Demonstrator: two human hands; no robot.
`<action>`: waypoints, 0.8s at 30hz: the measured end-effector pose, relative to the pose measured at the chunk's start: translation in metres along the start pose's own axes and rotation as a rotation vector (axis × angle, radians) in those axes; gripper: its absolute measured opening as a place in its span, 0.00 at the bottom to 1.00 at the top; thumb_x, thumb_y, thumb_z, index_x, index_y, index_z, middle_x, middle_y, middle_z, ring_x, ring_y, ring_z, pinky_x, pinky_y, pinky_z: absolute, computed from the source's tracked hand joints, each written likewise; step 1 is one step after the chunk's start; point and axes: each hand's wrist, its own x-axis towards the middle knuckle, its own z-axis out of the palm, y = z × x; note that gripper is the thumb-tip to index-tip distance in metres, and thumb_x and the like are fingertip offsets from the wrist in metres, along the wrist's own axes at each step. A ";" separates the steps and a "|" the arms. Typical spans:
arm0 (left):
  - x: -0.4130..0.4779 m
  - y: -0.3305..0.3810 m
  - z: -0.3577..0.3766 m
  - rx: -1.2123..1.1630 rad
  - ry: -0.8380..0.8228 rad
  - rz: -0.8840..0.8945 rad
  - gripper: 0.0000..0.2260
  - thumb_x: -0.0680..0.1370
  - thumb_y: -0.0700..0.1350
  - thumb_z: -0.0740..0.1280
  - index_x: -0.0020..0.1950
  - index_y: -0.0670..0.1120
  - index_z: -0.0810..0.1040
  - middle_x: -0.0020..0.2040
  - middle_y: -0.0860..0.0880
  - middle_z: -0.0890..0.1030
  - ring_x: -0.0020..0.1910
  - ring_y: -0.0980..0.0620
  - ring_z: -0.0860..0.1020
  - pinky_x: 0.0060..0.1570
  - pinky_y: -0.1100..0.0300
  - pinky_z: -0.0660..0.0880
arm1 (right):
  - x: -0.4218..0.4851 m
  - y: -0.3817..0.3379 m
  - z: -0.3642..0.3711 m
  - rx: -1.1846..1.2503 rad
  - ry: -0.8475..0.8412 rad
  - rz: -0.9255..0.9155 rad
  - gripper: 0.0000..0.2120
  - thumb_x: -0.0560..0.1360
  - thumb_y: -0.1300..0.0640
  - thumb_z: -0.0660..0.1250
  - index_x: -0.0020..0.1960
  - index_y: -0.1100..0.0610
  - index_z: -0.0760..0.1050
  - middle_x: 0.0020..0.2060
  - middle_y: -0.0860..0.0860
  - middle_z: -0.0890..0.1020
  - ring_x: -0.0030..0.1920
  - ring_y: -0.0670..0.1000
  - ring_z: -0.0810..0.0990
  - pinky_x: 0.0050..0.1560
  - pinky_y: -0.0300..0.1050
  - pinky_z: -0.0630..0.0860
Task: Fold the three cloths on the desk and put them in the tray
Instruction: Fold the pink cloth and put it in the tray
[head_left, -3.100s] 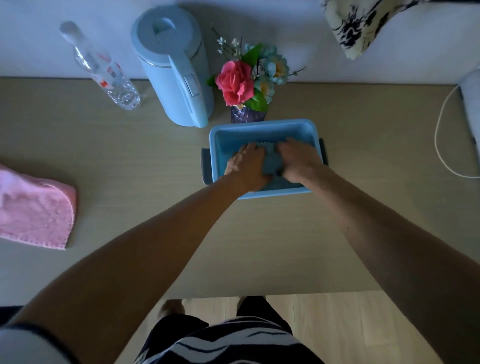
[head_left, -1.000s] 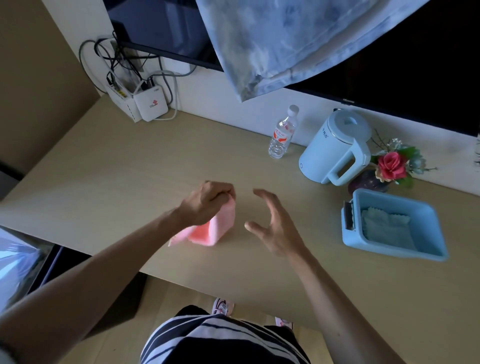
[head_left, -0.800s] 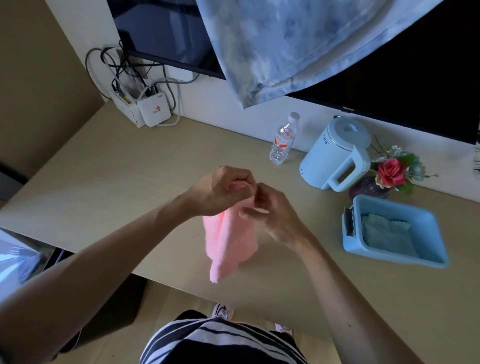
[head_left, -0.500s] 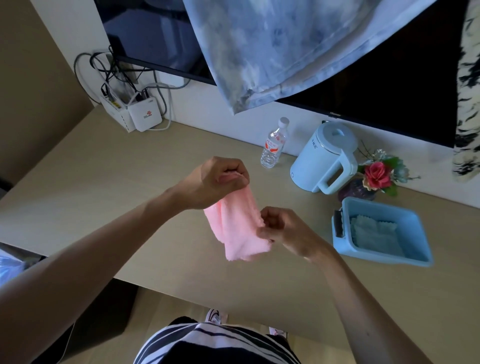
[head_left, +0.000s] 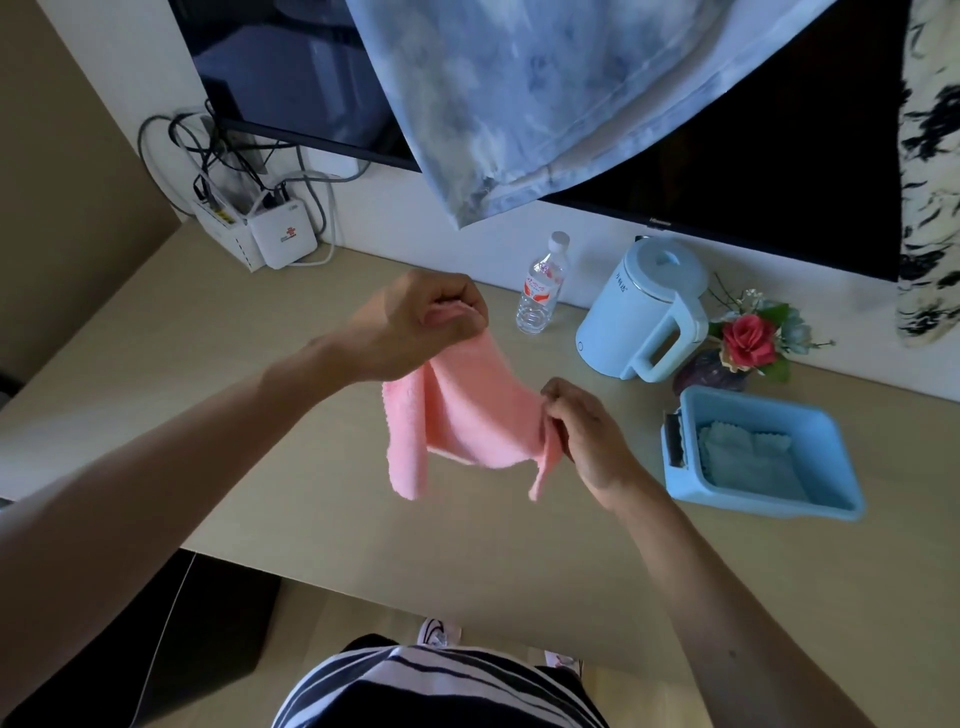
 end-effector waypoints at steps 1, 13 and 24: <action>0.001 -0.001 -0.003 0.010 0.003 -0.004 0.04 0.77 0.43 0.70 0.43 0.51 0.81 0.37 0.55 0.81 0.35 0.63 0.74 0.36 0.71 0.68 | 0.001 0.000 0.002 0.046 0.072 0.019 0.09 0.72 0.58 0.57 0.37 0.62 0.65 0.27 0.54 0.65 0.27 0.51 0.68 0.29 0.43 0.61; 0.001 -0.021 -0.010 0.010 -0.014 -0.013 0.04 0.74 0.41 0.75 0.45 0.50 0.84 0.41 0.57 0.85 0.40 0.66 0.81 0.42 0.77 0.72 | -0.001 0.003 -0.040 -0.196 -0.061 0.042 0.06 0.69 0.58 0.71 0.45 0.50 0.80 0.34 0.50 0.80 0.34 0.55 0.77 0.34 0.57 0.72; 0.026 -0.052 -0.016 0.391 -0.044 0.073 0.03 0.76 0.39 0.73 0.49 0.42 0.85 0.43 0.46 0.86 0.39 0.49 0.83 0.37 0.61 0.75 | 0.043 0.015 -0.095 -0.593 0.220 -0.058 0.07 0.77 0.64 0.68 0.51 0.56 0.82 0.41 0.50 0.84 0.40 0.49 0.81 0.43 0.44 0.76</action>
